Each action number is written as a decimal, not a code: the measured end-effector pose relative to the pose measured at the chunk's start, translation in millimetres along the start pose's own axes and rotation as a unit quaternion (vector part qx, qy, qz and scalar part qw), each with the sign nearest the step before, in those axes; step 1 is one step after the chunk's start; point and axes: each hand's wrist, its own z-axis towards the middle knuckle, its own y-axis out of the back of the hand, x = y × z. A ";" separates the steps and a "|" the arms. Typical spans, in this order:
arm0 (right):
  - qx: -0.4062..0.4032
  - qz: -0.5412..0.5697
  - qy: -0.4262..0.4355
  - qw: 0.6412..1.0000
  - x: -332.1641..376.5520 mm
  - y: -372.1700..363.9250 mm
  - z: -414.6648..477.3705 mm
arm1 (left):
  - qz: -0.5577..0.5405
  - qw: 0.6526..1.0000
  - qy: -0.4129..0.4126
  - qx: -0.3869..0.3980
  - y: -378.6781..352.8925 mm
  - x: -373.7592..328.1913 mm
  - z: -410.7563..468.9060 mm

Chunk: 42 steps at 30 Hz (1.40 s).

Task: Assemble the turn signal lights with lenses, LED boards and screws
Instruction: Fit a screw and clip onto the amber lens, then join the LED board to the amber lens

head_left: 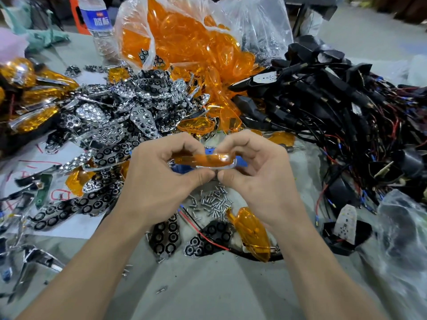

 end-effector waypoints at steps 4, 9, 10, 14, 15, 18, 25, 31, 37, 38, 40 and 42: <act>0.004 0.185 -0.194 0.963 -0.9 -3.7 -0.2 | 0.128 0.988 -0.064 -0.061 -3.0 -2.0 -3.3; -0.013 0.175 -0.168 0.970 -3.1 -3.2 0.3 | 0.210 0.956 -0.189 -0.078 -7.9 2.3 -4.2; -0.017 0.161 -0.157 0.974 -3.8 -2.4 0.3 | 0.216 0.953 -0.196 -0.082 -8.5 3.4 -4.8; -0.014 0.186 -0.169 0.968 -5.9 2.7 0.2 | 0.229 0.948 -0.203 -0.090 -11.9 8.9 -6.4; 0.002 0.212 -0.189 0.959 -5.1 4.8 0.5 | 0.232 0.947 -0.203 -0.090 -12.6 10.8 -6.2; 0.017 0.209 -0.226 0.951 -5.6 7.7 0.4 | 0.249 0.942 -0.213 -0.078 -13.7 13.2 -4.0; -0.082 0.063 -0.203 0.974 -13.9 8.7 3.7 | 0.178 0.981 -0.080 -0.012 -15.0 -1.9 -8.3; 0.042 -0.384 -0.206 0.899 -12.5 20.3 3.0 | 0.195 0.975 -0.009 0.107 -19.8 -6.1 -12.5; -0.045 -0.441 -0.208 0.872 6.4 65.7 20.7 | 0.299 0.948 0.002 0.106 -23.5 0.0 -9.3; -0.072 -0.455 -0.203 0.864 5.3 78.6 31.9 | 0.303 0.949 0.002 0.093 -23.5 1.3 -8.7; -0.098 -0.476 -0.208 0.849 -2.7 98.7 60.7 | 0.308 0.949 0.008 0.062 -23.9 2.4 -7.4; -0.056 -0.524 -0.221 0.821 -15.5 104.9 85.7 | 0.305 0.951 0.026 0.032 -23.8 1.5 -4.9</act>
